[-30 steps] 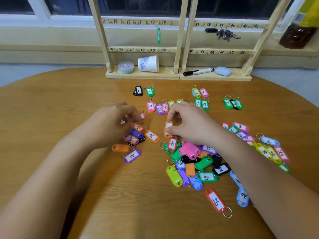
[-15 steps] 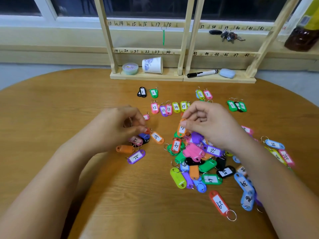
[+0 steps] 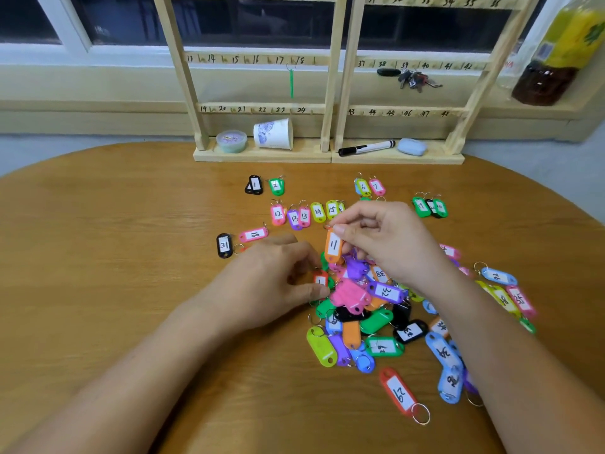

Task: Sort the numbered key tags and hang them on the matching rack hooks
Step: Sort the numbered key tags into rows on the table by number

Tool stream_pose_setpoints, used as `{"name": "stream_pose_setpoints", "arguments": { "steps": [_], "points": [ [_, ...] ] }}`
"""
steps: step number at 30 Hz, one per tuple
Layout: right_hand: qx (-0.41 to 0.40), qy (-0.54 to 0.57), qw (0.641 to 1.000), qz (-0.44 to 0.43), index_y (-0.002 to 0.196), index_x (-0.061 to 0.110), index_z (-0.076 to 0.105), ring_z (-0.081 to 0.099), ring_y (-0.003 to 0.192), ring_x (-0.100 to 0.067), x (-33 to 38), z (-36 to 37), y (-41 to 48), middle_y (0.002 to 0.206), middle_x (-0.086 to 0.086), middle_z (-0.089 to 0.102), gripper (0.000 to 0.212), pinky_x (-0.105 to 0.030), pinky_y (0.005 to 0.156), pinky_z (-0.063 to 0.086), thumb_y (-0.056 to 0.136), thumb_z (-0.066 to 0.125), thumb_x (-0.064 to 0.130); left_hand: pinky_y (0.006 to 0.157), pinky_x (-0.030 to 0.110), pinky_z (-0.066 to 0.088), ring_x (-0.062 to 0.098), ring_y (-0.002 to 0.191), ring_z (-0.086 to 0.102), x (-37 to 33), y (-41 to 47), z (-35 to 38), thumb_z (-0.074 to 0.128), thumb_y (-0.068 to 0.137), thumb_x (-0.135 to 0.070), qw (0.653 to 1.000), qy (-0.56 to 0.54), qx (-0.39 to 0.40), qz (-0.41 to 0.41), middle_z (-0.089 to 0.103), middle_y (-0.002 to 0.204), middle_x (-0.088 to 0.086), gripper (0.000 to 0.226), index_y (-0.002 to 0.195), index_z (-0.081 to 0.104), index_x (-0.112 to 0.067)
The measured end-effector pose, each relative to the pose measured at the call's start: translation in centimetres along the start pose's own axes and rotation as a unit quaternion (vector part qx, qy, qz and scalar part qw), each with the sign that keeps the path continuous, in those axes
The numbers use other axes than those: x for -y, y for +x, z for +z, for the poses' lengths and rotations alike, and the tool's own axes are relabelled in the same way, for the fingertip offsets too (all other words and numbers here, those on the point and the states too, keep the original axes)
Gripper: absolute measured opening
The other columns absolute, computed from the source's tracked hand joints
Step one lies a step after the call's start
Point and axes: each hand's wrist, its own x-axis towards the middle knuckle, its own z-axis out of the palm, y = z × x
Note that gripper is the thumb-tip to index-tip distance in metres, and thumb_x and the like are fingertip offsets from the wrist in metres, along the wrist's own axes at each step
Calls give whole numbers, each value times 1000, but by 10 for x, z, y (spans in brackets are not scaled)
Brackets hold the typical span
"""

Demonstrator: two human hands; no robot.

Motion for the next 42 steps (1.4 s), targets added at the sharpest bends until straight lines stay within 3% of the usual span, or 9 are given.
{"name": "stream_pose_setpoints", "arguments": {
  "steps": [5,8,16,21,26,29,35,42],
  "points": [
    [-13,-8,1000,0,101,14,78,72,63,-13,-2,4,0,78,-2,75,6,-24,52,50,99,73,10,70,14,41,0,84,56,-7,3,6,86,82,-52,1000,-17,4,-8,59,94,-12,36,109,71,-32],
    [-11,-11,1000,4,100,16,77,74,68,-19,-1,4,-1,80,-5,75,6,-26,52,52,99,74,11,67,12,40,1,83,57,-9,4,6,89,83,-41,999,-44,5,-25,63,91,-12,31,105,70,-31],
    [-8,30,999,30,99,13,74,71,69,-20,2,5,-2,79,-8,73,2,-33,52,57,100,74,11,70,23,50,6,76,65,-9,3,8,86,87,-24,992,-97,-3,-75,73,79,-15,24,101,69,-31],
    [1,35,999,39,100,12,74,70,70,-19,4,6,-3,80,-10,71,1,-33,53,59,99,74,11,78,29,56,3,79,70,-9,3,6,72,86,-5,991,-101,12,-90,76,80,-17,29,102,71,-29],
    [-19,29,998,44,101,11,74,72,68,-21,7,3,-3,85,-18,74,2,-30,52,56,100,72,10,69,21,47,4,80,63,-10,1,4,80,89,-28,996,-66,4,-63,68,83,-14,16,102,72,-31],
    [-34,14,998,51,102,9,75,67,59,-10,7,1,-3,84,-17,75,3,-24,51,53,100,72,9,67,12,41,1,83,59,-11,1,4,84,87,-41,998,-38,14,-45,64,87,-15,19,101,73,-33],
    [-43,9,998,49,100,8,76,64,55,-4,11,2,1,81,-13,76,3,-18,51,49,97,75,8,64,12,41,0,77,61,-12,2,2,88,85,-32,995,-68,13,-70,67,80,-16,20,99,74,-34],
    [-40,-42,998,25,89,16,76,70,63,-11,28,32,64,72,-4,77,9,-31,64,52,89,84,11,69,15,53,1,72,70,-6,-3,-8,84,90,-20,976,-184,-24,-111,77,79,-12,11,92,75,-27]
  ]
}}
